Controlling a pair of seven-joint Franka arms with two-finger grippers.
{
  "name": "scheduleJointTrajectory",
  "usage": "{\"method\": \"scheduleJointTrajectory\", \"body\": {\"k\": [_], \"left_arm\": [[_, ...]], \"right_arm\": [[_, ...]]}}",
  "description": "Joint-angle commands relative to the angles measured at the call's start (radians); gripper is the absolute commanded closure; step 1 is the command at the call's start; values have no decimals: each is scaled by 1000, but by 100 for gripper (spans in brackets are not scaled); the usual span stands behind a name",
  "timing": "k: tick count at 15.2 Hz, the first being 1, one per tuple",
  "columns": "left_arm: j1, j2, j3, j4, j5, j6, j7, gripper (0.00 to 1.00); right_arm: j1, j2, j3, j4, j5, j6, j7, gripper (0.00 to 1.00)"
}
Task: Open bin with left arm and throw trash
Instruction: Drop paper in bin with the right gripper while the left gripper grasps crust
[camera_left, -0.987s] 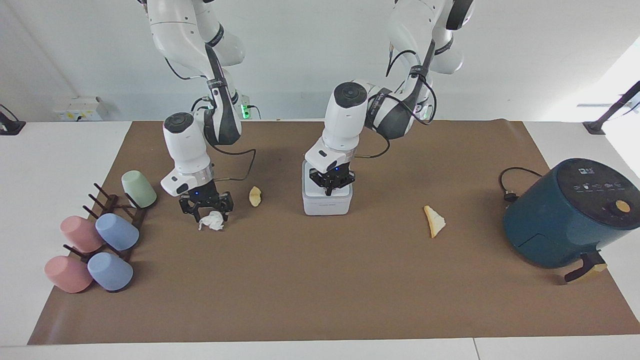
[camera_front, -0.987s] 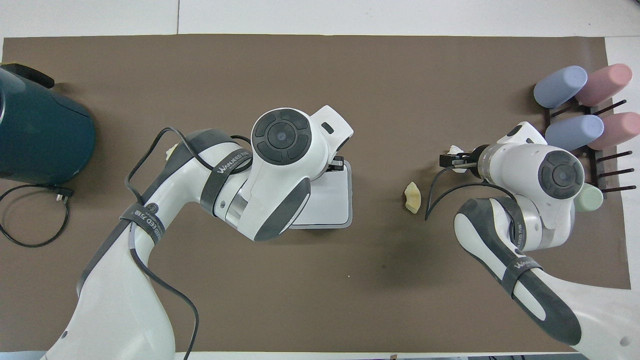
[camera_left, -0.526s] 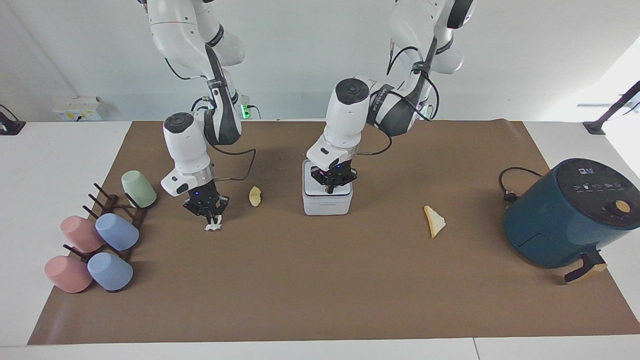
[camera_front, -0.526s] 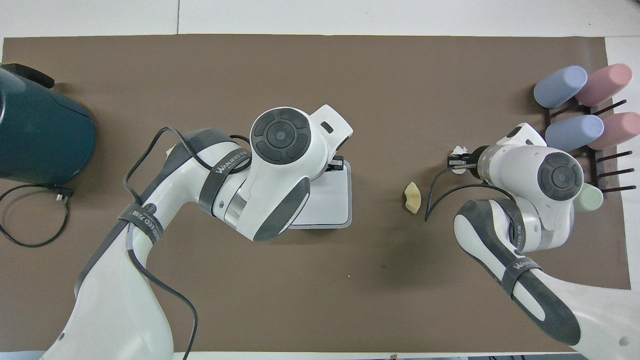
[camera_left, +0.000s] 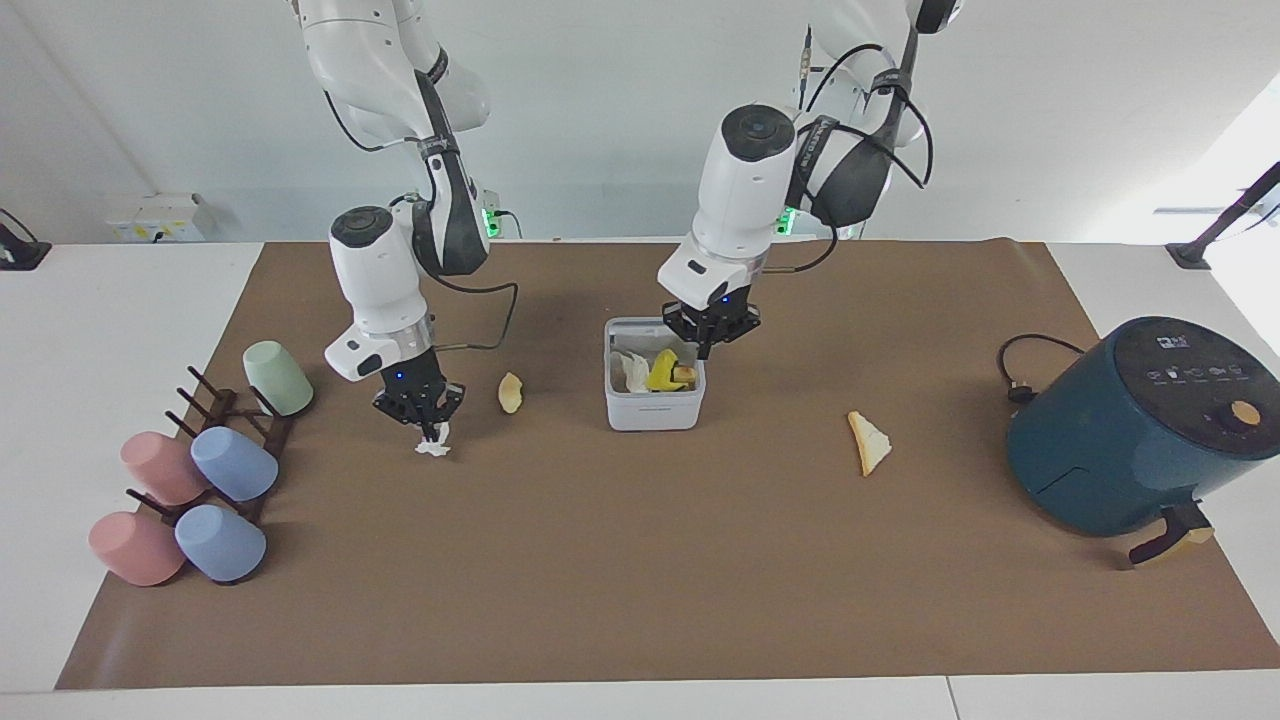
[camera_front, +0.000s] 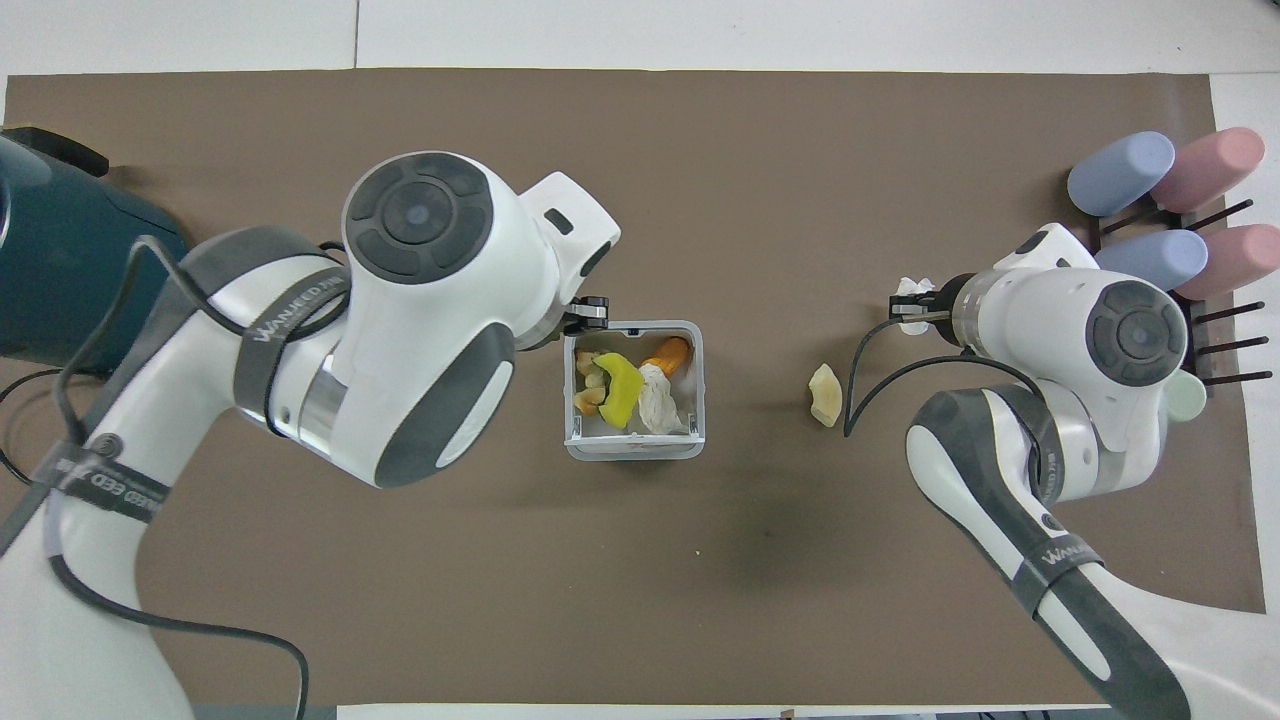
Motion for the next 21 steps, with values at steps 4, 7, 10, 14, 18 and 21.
{"method": "scheduleJointTrajectory", "body": {"k": [4,7,10,14,18,21], "left_arm": [[225,-51,-3,-84,-8,-35,359,26],[303,-57,-2,-212,-6,98,463,0],[360,-46,3,-334,-5,275,656,0],[395,12,3,-355,-2,368,809,0],[394,72,5,-358,12,428,813,0],[398,112,5,-349,41,476,815,0]], "right_arm": [[-4,-42,198,195,7,-250,373,100],[-4,-33,293,202,7,-200,585,100],[51,8,335,205,36,-126,707,100],[134,48,335,203,84,-60,778,100],[143,42,335,193,84,-65,778,23],[135,44,335,202,84,-86,778,0]]}}
